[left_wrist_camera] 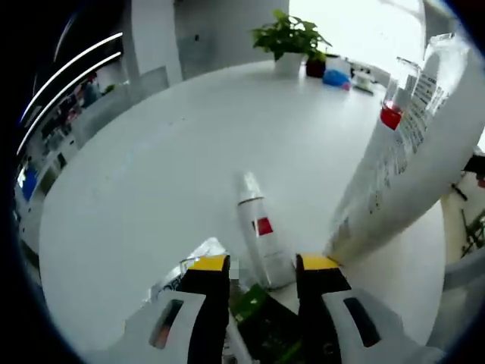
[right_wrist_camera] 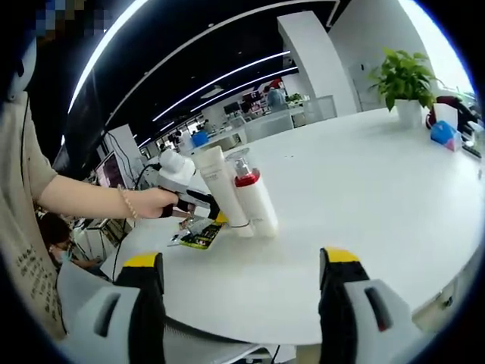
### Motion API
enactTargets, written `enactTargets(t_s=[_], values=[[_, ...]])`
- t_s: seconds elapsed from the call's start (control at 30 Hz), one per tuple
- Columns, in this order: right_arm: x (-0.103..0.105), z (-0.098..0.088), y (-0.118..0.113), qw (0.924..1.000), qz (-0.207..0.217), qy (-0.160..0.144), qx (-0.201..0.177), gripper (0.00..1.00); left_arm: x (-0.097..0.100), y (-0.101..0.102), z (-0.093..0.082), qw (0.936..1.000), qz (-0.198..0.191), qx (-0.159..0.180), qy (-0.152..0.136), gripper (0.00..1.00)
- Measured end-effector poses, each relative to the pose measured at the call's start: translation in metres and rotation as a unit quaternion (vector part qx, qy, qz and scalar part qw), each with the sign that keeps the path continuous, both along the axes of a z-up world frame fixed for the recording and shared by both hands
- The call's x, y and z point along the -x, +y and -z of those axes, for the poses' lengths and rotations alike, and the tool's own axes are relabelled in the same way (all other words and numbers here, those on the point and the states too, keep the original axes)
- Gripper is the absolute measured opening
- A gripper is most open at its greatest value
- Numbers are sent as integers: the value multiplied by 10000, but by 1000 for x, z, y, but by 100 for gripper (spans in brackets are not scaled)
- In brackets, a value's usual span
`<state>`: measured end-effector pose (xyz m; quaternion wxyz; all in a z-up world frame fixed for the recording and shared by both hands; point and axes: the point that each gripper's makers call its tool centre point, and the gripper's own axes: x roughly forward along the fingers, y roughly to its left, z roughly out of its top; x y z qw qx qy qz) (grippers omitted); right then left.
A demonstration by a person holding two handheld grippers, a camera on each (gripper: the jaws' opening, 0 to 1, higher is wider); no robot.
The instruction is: Arrange the skincare products in the storage area until every visible bottle or jar stands upright without overlapping.
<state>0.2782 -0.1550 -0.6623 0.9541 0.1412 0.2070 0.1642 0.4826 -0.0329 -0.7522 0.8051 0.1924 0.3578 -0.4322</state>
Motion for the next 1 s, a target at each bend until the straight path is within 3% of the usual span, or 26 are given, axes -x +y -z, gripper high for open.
enactTargets(t_s=[0.27, 0.5, 0.57, 1.0], values=[[3, 1, -6, 9999, 98, 27, 6, 85, -24, -19, -6, 9995, 303, -34, -103, 32], [1, 2, -6, 9999, 102, 35, 11, 85, -31, -32, 8, 9981, 522, -159, 301, 30], [1, 2, -5, 9999, 100, 42, 7, 85, -44, -38, 13, 9977, 537, -182, 365, 30], [2, 6, -7, 9999, 150, 78, -9, 84, -43, -45, 17, 9964, 442, -554, 461, 20]])
